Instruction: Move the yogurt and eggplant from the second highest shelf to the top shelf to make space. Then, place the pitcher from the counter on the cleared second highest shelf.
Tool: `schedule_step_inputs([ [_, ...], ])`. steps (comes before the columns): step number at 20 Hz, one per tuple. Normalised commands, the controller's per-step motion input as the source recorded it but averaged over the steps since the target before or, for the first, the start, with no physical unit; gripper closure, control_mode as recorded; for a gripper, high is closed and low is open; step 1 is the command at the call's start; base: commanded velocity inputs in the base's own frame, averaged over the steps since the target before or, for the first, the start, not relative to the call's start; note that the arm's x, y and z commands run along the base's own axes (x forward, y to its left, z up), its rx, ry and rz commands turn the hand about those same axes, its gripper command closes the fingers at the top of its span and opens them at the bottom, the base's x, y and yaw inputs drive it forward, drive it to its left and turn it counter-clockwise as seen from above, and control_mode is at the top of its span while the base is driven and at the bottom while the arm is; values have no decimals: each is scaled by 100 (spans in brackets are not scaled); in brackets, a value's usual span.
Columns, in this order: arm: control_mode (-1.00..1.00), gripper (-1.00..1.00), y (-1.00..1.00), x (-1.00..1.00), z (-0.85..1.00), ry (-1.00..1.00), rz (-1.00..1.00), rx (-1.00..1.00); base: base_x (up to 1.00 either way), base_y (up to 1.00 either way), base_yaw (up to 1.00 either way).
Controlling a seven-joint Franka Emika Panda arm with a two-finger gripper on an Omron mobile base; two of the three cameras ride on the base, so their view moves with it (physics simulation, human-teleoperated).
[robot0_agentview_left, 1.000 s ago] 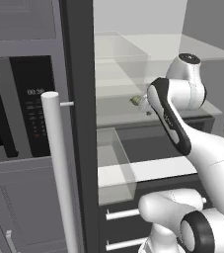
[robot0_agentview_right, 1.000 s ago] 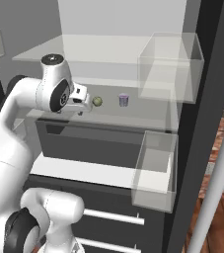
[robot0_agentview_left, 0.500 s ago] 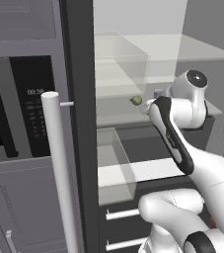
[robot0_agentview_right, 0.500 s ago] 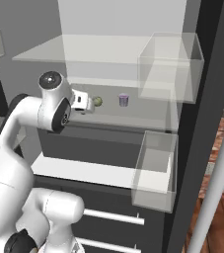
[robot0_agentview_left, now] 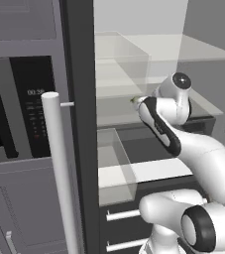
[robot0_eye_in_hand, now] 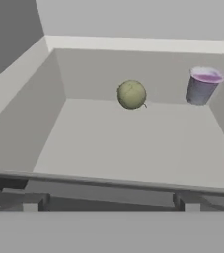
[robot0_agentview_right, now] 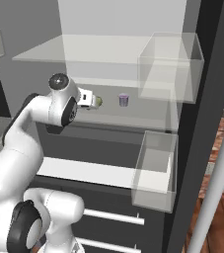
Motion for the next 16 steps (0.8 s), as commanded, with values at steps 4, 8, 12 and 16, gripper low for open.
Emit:
schedule_step_inputs([
  [4,-100,-100,-11,48,-17,0,-1,0,0,0,0],
  [8,-100,-100,-1,44,-20,0,-4,0,0,0,0],
  [12,-100,-100,0,45,-27,0,-5,0,0,0,0],
  [16,-100,-100,0,59,-28,0,-5,0,0,0,0],
])
